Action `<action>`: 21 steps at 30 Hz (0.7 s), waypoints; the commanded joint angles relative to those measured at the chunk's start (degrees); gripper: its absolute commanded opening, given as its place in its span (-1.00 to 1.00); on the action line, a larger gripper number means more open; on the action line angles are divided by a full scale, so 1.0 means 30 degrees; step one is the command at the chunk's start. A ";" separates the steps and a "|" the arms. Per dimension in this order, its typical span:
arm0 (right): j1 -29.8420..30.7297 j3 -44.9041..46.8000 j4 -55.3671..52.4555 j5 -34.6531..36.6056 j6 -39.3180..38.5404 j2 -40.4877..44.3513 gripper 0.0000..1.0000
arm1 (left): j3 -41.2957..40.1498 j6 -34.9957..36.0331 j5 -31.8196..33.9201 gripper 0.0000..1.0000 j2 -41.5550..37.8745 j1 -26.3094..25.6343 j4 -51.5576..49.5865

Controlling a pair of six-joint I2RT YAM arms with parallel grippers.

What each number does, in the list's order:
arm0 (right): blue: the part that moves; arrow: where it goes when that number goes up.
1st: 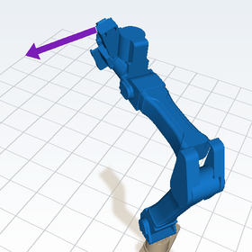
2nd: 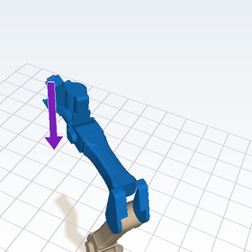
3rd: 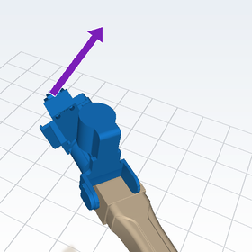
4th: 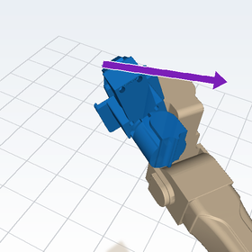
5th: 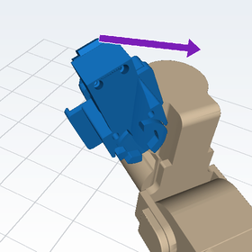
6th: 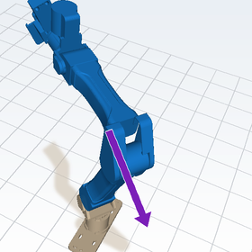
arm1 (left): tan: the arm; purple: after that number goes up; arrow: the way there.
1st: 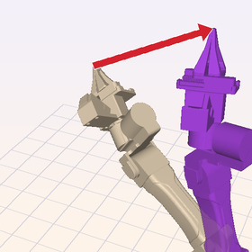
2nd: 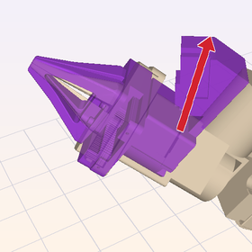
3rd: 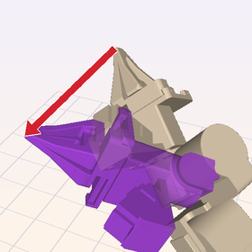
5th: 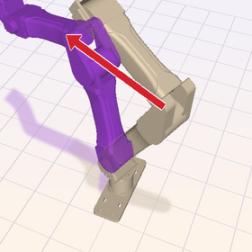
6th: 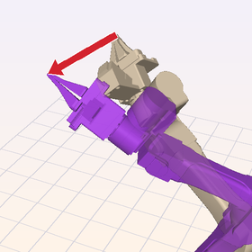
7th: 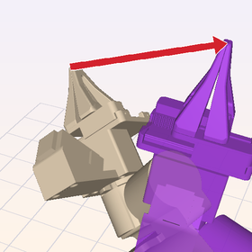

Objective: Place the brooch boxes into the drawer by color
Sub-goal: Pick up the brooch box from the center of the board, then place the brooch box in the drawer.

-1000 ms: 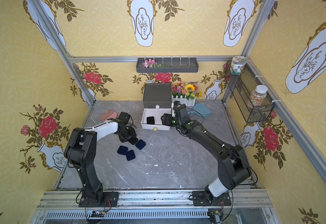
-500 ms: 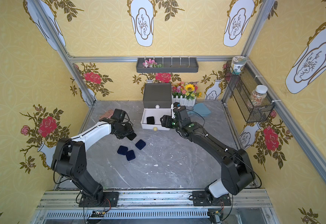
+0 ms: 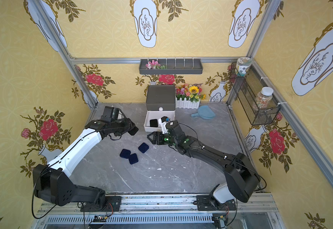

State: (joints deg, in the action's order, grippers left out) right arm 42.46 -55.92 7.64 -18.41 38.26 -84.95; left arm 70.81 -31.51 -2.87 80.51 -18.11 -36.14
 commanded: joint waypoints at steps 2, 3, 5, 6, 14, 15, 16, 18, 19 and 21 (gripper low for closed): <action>0.1045 -0.0927 0.3166 -0.0161 0.0333 -0.0796 0.54 | 0.0098 -0.0065 -0.1253 0.21 -0.0628 -0.0717 -0.0141; 0.1284 -0.1257 0.3152 0.0017 0.0190 -0.1110 0.54 | 0.0085 -0.0130 -0.1268 0.21 -0.0778 -0.0897 -0.0148; 0.1606 -0.1814 0.3079 0.0403 -0.0004 -0.1688 0.53 | 0.0019 -0.0237 -0.1224 0.21 -0.0978 -0.1121 -0.0166; 0.1711 -0.2108 0.3028 0.0701 -0.0016 -0.1987 0.53 | -0.0016 -0.0268 -0.1210 0.21 -0.1065 -0.1185 -0.0192; 0.1785 -0.3211 0.3481 0.1704 0.0157 -0.3728 0.46 | -0.0194 -0.0143 -0.1181 0.21 -0.1405 -0.1278 -0.0462; 0.1785 -0.3260 0.3635 0.1847 0.0161 -0.3861 0.45 | -0.0194 -0.0147 -0.1181 0.22 -0.1435 -0.1274 -0.0463; 0.1784 -0.3281 0.3783 0.1933 0.0144 -0.3953 0.43 | -0.0216 -0.0133 -0.1203 0.22 -0.1466 -0.1260 -0.0463; 0.1763 -0.3354 0.4233 0.1975 0.0294 -0.4134 0.38 | -0.0223 -0.0092 -0.1212 0.22 -0.1444 -0.1262 -0.0463; 0.1780 -0.3430 0.4301 0.1945 0.0325 -0.4210 0.35 | -0.0251 -0.0059 -0.1231 0.22 -0.1451 -0.1261 -0.0463; 0.1785 -0.3871 0.4210 0.1801 0.0324 -0.4516 0.30 | -0.0307 -0.0045 -0.1210 0.22 -0.1385 -0.1273 -0.0463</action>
State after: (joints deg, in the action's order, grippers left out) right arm 47.83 -66.26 16.64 -13.72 38.79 -97.78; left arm 70.37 -32.10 -5.93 76.20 -21.87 -36.91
